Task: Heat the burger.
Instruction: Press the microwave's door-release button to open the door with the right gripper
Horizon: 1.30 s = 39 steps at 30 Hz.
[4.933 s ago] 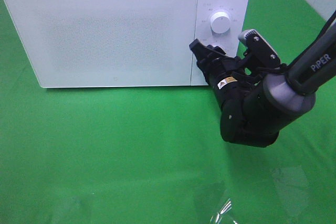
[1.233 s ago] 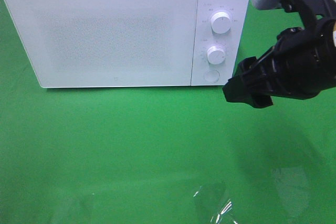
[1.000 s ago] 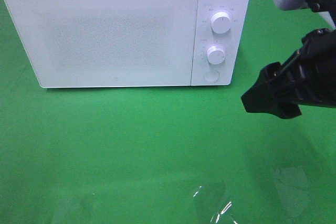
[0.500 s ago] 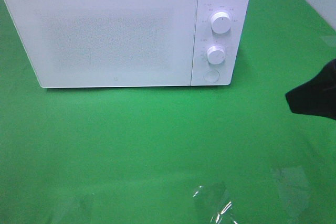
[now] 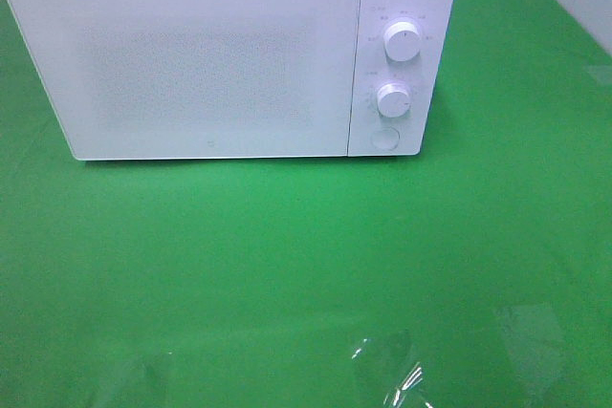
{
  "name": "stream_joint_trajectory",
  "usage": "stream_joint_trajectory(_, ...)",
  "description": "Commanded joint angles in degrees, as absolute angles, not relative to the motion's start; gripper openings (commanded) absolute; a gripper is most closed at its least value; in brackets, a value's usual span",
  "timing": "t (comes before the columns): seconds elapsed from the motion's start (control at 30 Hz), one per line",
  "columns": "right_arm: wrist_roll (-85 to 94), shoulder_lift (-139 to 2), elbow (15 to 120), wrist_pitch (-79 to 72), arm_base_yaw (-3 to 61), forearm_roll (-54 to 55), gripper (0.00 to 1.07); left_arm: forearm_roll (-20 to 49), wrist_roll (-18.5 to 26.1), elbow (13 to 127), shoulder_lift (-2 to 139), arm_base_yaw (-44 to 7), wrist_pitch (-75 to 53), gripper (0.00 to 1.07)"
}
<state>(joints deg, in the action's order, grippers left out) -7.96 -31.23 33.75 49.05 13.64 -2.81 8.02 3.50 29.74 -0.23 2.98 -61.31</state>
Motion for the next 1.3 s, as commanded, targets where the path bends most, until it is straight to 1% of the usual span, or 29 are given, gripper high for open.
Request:
stream_joint_trajectory(0.03,-7.28,-24.01,31.68,49.22,7.73,-2.92,0.67,8.31,3.61,29.56,-0.57,3.04,-61.25,0.97)
stream_joint_trajectory(0.07,-7.28,-24.01,31.68,49.22,7.73,-2.92,0.67,8.31,3.61,29.56,-0.57,3.04,-61.25,0.97)
stream_joint_trajectory(0.1,-7.28,-20.86,30.65,49.39,6.02,-2.92,0.67,8.31,3.61,29.56,-0.57,3.04,-61.25,0.97)
stream_joint_trajectory(0.2,-7.33,-17.42,29.51,49.39,5.39,-2.81,0.67,8.31,3.61,29.56,-0.57,3.04,-61.25,0.97)
stream_joint_trajectory(0.27,-7.28,-11.8,29.62,49.27,4.64,-2.75,0.67,8.31,3.61,29.56,-0.57,3.04,-61.25,0.97)
stream_joint_trajectory(0.37,-7.28,-10.43,29.62,49.39,4.41,-2.75,0.67,8.31,3.61,29.56,-0.57,3.04,-61.25,0.97)
stream_joint_trajectory(0.5,-7.28,-4.47,29.34,52.88,2.75,-2.69,0.67,8.31,3.61,29.56,-0.57,3.04,-61.25,0.97)
stream_joint_trajectory(0.67,-7.05,1.78,28.13,55.06,2.23,-2.69,0.67,8.31,3.61,29.56,-0.57,3.04,-61.25,0.97)
stream_joint_trajectory(1.3,-6.82,1.66,28.07,55.0,2.18,-2.69,0.66,8.31,3.61,29.56,-0.57,3.04,-61.25,0.97)
